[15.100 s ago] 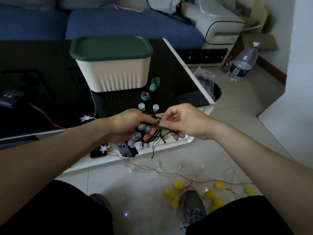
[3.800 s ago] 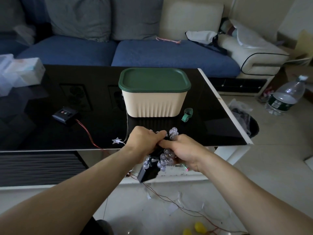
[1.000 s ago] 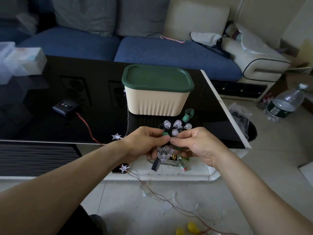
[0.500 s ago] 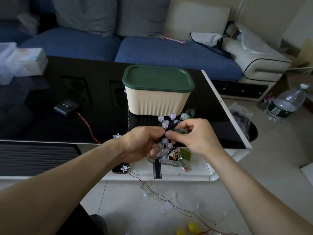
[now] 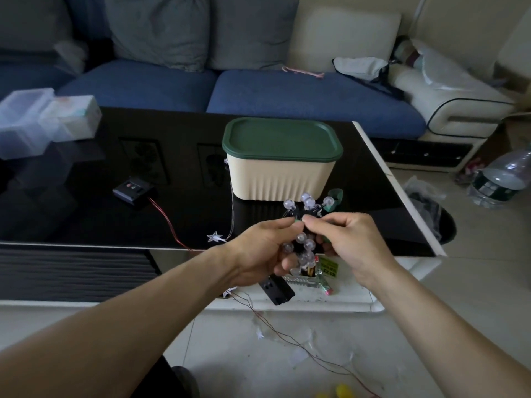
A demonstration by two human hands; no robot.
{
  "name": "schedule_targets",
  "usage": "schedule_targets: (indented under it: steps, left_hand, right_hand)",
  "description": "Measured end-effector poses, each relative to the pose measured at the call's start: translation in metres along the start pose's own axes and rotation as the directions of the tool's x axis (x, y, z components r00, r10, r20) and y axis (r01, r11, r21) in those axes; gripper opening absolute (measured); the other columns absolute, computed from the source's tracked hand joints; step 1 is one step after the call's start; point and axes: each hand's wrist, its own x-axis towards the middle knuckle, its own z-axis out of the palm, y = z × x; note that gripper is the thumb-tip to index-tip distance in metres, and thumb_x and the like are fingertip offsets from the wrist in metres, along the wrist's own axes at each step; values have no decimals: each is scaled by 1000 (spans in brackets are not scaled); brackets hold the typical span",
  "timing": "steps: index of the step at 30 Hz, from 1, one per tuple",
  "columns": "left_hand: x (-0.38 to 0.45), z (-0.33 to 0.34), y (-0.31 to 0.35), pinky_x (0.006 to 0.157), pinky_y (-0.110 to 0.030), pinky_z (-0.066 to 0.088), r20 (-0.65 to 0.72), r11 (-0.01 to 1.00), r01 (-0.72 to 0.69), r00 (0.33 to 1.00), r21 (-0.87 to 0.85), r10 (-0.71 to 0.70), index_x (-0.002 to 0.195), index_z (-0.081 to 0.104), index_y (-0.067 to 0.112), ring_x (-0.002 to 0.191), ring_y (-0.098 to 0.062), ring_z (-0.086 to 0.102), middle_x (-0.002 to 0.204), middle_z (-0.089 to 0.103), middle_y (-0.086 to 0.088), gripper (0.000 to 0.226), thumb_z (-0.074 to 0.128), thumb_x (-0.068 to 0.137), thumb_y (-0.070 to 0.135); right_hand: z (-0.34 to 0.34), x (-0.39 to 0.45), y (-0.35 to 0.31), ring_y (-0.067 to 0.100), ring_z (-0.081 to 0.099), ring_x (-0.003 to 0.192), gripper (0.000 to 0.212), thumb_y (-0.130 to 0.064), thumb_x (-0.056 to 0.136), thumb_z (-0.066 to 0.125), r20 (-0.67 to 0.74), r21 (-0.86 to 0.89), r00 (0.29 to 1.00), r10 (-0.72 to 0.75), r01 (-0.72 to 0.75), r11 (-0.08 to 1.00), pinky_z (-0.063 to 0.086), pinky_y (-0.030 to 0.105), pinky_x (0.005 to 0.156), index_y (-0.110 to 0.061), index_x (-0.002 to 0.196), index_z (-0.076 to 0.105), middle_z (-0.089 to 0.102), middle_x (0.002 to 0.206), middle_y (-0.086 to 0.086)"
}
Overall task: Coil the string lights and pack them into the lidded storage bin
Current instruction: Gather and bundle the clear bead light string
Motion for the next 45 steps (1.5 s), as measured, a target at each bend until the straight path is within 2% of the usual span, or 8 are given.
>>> schedule_targets:
  steps: [6, 10, 18, 23, 29, 33, 38, 45]
  left_hand:
    - [0, 1, 4, 41, -21, 21, 87, 1000, -11, 996, -1, 11, 101, 53, 12, 37, -6, 33, 65, 51, -1, 13, 46, 103, 23]
    - [1, 2, 4, 40, -23, 28, -54, 961, -114, 990, 254, 131, 93, 56, 2, 35, -9, 35, 51, 48, 0, 19, 50, 102, 17]
    - [11, -2, -1, 38, -23, 38, -238, 787, -136, 910, 602, 339, 78, 56, -6, 33, -16, 48, 50, 51, -15, 27, 50, 101, 8]
    - [19, -3, -2, 46, -27, 48, -263, 685, -183, 830, 705, 492, 72, 58, 8, 42, -22, 61, 56, 65, -16, 26, 53, 97, 10]
    - [21, 2, -2, 58, -34, 57, -391, 870, -150, 848, 470, 358, 113, 57, 3, 61, -28, 70, 102, 69, -20, 22, 65, 94, 11]
    - [17, 3, 1, 44, -28, 54, -393, 948, -99, 893, 304, 219, 102, 52, -2, 46, -20, 65, 78, 68, -25, 15, 63, 93, 2]
    - [13, -2, 6, 58, -34, 60, -389, 974, -61, 910, 216, 143, 100, 57, -1, 49, -19, 66, 66, 65, -18, 8, 61, 94, 1]
    - [11, -6, 7, 61, -30, 61, -357, 985, 11, 933, 169, 52, 120, 53, -5, 58, -21, 68, 66, 66, -15, 22, 50, 98, -4]
  right_hand:
    - [3, 6, 3, 6, 38, 45, 27, -31, 59, 86, 204, 374, 911, 357, -410, 832, 27, 17, 39, -16, 67, 65, 48, 53, -5]
    - [8, 6, 10, 7, 39, 46, 27, -27, 61, 87, 227, 425, 894, 387, -449, 786, 25, 15, 36, -13, 73, 68, 51, 56, -1]
    - [1, 7, 7, 18, 46, 54, 17, -19, 95, 69, 135, -74, 985, 112, -103, 992, 39, 29, 50, -8, 86, 78, 65, 67, 10]
    - [2, 3, -2, 10, 53, 48, 31, -24, 100, 60, 154, -386, 977, -150, 200, 901, 46, 34, 53, -15, 75, 75, 68, 63, 5]
    - [1, -4, -4, 9, 53, 42, 26, -22, 96, 67, 136, -580, 919, -370, 377, 723, 36, 19, 40, -14, 74, 79, 61, 50, 0]
    - [5, 2, 7, 13, 64, 59, 25, -24, 96, 66, 91, -381, 961, -262, 276, 882, 53, 34, 60, -20, 76, 80, 73, 67, -1]
    - [5, 6, 13, 43, 64, 73, 29, -20, 100, 58, 145, -276, 974, -174, 209, 938, 53, 56, 66, -19, 77, 76, 71, 74, 14]
    - [8, 7, 13, 29, 67, 73, 29, -18, 99, 59, 139, -291, 969, -203, 236, 927, 54, 43, 68, -14, 76, 76, 72, 72, 4]
